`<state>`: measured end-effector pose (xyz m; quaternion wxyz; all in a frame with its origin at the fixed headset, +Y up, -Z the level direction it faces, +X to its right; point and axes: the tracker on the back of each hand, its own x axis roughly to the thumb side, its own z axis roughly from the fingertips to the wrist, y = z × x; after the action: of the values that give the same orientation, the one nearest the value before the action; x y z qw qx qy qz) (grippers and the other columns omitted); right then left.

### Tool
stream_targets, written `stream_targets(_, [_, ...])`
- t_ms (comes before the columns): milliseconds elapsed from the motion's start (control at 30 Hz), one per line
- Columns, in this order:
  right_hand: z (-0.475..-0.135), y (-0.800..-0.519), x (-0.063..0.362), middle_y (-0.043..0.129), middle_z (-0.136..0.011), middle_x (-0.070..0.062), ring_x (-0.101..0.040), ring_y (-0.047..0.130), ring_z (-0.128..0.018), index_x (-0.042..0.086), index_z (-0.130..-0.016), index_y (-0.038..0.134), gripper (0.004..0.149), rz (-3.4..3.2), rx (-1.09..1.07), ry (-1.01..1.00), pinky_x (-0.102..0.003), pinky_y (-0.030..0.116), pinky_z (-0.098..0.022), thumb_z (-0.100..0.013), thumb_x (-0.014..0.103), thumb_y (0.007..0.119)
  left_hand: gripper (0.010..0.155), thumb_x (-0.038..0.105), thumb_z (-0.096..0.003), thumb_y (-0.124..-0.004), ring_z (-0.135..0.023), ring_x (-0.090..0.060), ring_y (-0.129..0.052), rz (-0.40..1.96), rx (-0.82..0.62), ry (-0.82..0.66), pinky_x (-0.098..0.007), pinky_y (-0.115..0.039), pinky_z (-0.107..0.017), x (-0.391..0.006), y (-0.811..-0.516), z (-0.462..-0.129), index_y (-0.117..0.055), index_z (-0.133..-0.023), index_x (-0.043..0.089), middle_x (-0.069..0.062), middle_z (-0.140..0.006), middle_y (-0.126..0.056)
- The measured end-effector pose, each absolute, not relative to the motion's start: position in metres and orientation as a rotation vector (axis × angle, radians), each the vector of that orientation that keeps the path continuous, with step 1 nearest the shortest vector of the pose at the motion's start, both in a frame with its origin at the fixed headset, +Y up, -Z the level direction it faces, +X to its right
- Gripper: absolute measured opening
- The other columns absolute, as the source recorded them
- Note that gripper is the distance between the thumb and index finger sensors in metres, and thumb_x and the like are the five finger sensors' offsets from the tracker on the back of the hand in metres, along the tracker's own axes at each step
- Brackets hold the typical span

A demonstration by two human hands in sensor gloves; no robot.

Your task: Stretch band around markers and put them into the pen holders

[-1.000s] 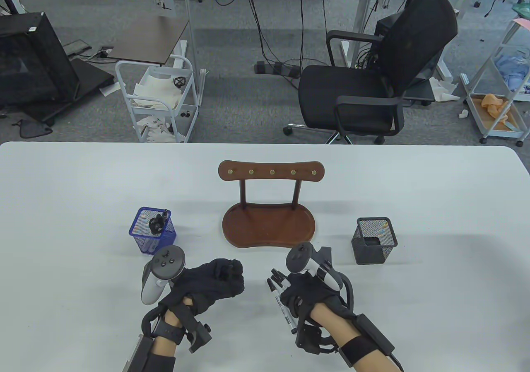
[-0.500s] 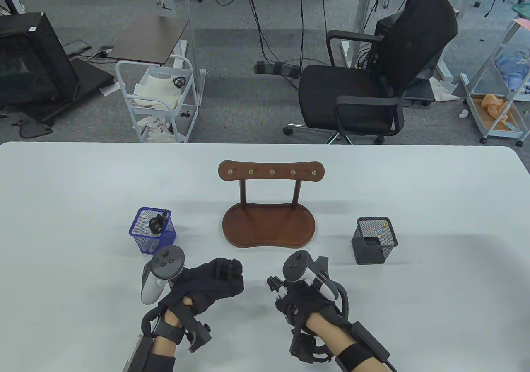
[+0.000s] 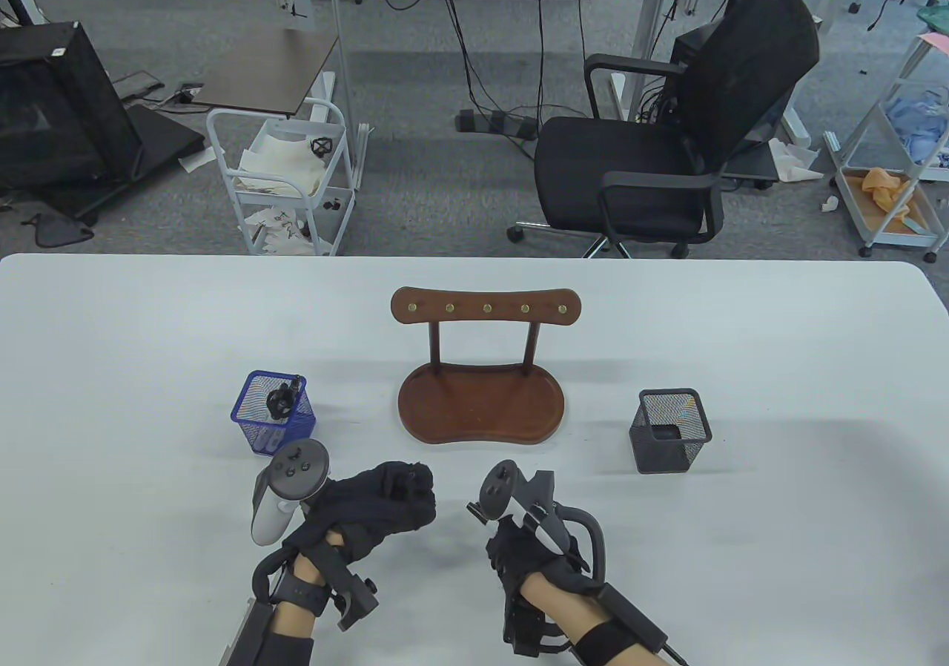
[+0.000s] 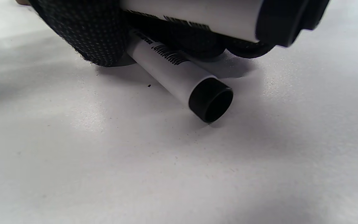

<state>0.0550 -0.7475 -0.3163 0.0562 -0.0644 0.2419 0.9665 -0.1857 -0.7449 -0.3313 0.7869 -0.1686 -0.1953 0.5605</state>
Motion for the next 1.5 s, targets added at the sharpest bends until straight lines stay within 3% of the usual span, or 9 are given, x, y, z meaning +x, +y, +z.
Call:
stream_targets(467, [-0.321,-0.749,0.055,0.078,-0.082,-0.005,-0.025,0.090,-0.062,0.016,-0.093,0.061,0.051,2.936,-0.164,0.795,-0.051,0.080,-0.055,-0.053,0.039,0.082,0.067,0.041,-0.0487,-0.095,-0.094,-0.039,-0.082,1.214,-0.361,-0.419,-0.069,-0.057,-0.073,-0.187,-0.745,-0.332,-0.070,-0.102,0.010,-0.004,-0.089,-0.096])
stream_targets(933, [-0.343,-0.732,0.072,0.073,-0.097,-0.012,-0.038,0.092,-0.075,0.014,-0.093,0.059,0.048,2.750,-0.133,0.915,-0.055,0.081,-0.058,-0.055,0.037,0.078,0.067,0.041,-0.0488,-0.095,-0.094,-0.039,-0.081,1.223,-0.365,-0.413,-0.069,-0.057,-0.073,-0.187,-0.745,-0.332,-0.070,-0.102,0.010,-0.004,-0.089,-0.095])
stream_targets(1100, [-0.354,-0.722,0.079,0.079,-0.097,-0.015,-0.041,0.094,-0.078,0.014,-0.093,0.059,0.047,2.669,-0.100,0.910,-0.056,0.082,-0.057,-0.055,0.037,0.078,0.067,0.041,-0.0488,-0.095,-0.094,-0.038,-0.081,1.217,-0.367,-0.411,-0.069,-0.057,-0.073,-0.187,-0.746,-0.332,-0.069,-0.103,0.010,-0.004,-0.090,-0.095])
stream_targets(1500, [-0.374,-0.714,0.073,0.086,-0.087,-0.007,-0.031,0.097,-0.069,0.019,-0.090,0.062,0.044,2.547,0.068,0.955,-0.055,0.080,-0.059,-0.054,0.034,0.082,0.072,0.040,-0.0486,-0.095,-0.097,-0.040,-0.077,1.213,-0.353,-0.398,-0.070,-0.055,-0.074,-0.187,-0.747,-0.333,-0.065,-0.106,0.010,-0.006,-0.096,-0.091])
